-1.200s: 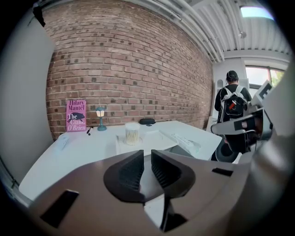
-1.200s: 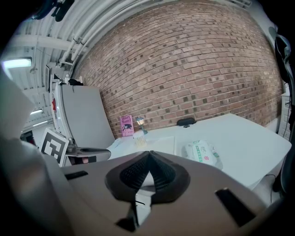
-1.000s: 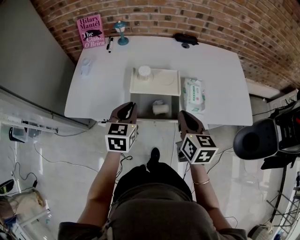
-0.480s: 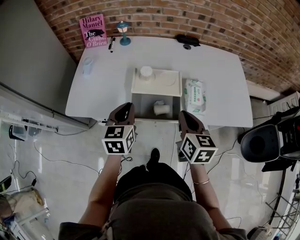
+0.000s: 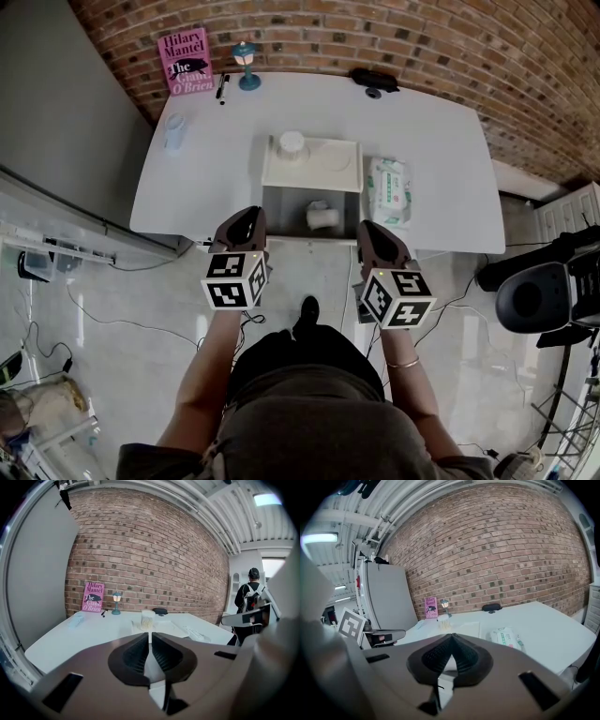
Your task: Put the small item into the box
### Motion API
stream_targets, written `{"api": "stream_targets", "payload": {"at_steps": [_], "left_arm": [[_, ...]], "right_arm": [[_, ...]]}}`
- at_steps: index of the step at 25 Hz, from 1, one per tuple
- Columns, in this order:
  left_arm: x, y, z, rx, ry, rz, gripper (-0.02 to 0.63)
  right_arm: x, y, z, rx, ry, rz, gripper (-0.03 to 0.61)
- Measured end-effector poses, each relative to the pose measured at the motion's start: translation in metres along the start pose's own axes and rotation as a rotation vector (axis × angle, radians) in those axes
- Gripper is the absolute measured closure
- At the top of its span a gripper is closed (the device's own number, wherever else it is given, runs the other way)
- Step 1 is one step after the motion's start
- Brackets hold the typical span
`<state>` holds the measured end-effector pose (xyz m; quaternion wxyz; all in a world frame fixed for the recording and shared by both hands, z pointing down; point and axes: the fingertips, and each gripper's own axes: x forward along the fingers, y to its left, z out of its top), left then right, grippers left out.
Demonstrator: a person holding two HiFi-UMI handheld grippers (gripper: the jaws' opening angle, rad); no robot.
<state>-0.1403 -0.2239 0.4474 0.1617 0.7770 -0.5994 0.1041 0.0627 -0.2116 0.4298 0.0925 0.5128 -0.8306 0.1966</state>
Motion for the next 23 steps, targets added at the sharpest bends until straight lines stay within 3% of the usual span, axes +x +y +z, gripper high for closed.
{"api": "stream_targets", "payload": {"at_steps": [23], "left_arm": [[-0.0011, -0.0004, 0.0084, -0.015, -0.039, -0.011, 0.577]], "right_arm": [[-0.0022, 0.0033, 0.0001, -0.005, 0.000, -0.002, 0.574]]}}
